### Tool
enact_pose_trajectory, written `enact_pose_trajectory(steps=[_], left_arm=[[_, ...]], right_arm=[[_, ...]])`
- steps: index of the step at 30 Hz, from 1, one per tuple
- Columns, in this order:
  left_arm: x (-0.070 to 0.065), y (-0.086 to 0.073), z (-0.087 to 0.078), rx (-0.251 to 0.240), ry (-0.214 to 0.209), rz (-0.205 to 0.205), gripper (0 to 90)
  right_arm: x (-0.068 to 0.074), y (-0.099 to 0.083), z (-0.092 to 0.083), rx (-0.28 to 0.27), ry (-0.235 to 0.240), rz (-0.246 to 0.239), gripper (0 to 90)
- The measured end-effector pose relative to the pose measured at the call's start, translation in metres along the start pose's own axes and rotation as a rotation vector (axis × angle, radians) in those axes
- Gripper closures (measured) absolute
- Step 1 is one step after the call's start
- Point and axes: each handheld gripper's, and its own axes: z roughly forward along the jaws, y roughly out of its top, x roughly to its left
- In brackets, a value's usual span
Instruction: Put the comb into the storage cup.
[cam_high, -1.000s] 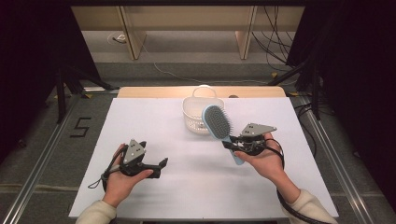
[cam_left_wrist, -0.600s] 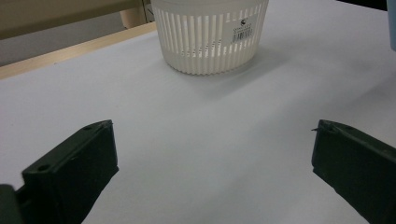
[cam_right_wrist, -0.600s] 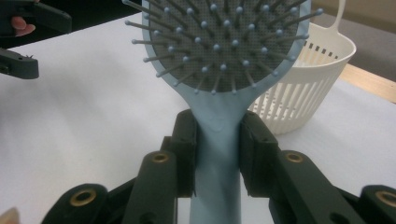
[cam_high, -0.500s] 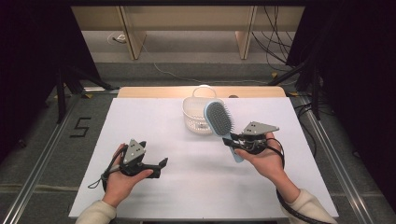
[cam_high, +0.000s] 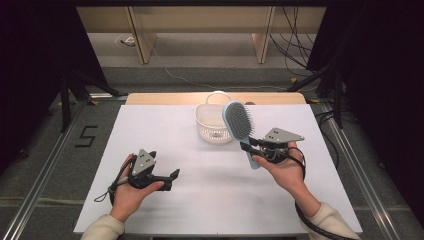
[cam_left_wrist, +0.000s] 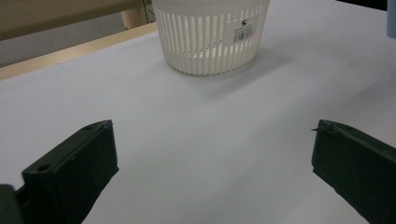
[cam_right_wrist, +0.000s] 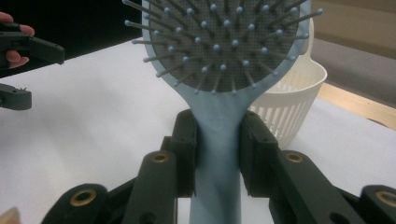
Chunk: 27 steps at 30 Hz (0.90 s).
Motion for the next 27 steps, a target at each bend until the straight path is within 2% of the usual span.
enact_pose_trajectory(steps=[27], left_arm=[[0.0004,0.0001,-0.0007,-0.003,0.004,-0.002,0.0]], right_arm=[[-0.0027,0.0049,-0.0016,-0.035,-0.028,0.023,70.7]])
